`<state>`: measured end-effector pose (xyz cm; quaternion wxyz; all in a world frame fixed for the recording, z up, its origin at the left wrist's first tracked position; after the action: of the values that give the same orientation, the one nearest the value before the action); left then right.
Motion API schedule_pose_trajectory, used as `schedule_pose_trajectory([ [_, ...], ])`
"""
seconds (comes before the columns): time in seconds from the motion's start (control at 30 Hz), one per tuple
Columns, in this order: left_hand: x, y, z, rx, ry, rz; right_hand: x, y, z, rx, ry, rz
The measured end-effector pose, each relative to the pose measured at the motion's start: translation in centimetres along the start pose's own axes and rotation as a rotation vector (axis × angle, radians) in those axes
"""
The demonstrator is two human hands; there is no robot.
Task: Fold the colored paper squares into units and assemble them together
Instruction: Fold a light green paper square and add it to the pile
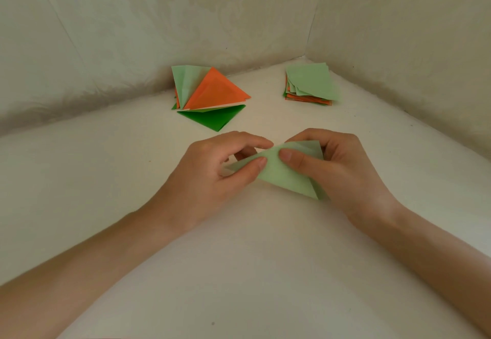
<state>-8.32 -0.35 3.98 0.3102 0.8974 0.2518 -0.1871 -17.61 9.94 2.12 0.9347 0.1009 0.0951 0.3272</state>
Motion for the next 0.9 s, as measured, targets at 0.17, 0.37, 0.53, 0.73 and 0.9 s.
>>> schedule_pose_trajectory([
  [0.17, 0.1, 0.8, -0.7, -0.218, -0.156, -0.061, -0.6, 1.2, -1.4, 0.231, -0.060, -0.047],
  [0.37, 1.0, -2.0, -1.7, -0.402, -0.288, 0.147, -0.8, 1.3, -1.2, 0.414, 0.010, -0.072],
  [0.53, 1.3, -3.1, -1.1, -0.485, -0.299, 0.247, -0.8, 1.2, -0.6, 0.502, 0.095, -0.096],
  [0.73, 1.2, -3.5, -1.4, -0.554, -0.342, 0.292, -0.9, 1.0, 0.0, 0.761, 0.247, -0.099],
  [0.9, 1.3, -3.5, -1.3, -0.568, -0.355, 0.290, 0.7, -0.2, 3.3, 0.768, 0.651, 0.038],
])
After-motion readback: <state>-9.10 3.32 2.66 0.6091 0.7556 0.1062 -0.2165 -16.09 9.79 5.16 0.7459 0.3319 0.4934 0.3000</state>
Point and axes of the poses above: each hand's wrist, its own x-axis away from the middle knuckle, its own y-axis out of the back of the hand, z = x × y, the point moved 10 cm from there along -x, towards the middle knuckle, and after that the axes turned 7 degrees about -z, right-handed, at the moved point
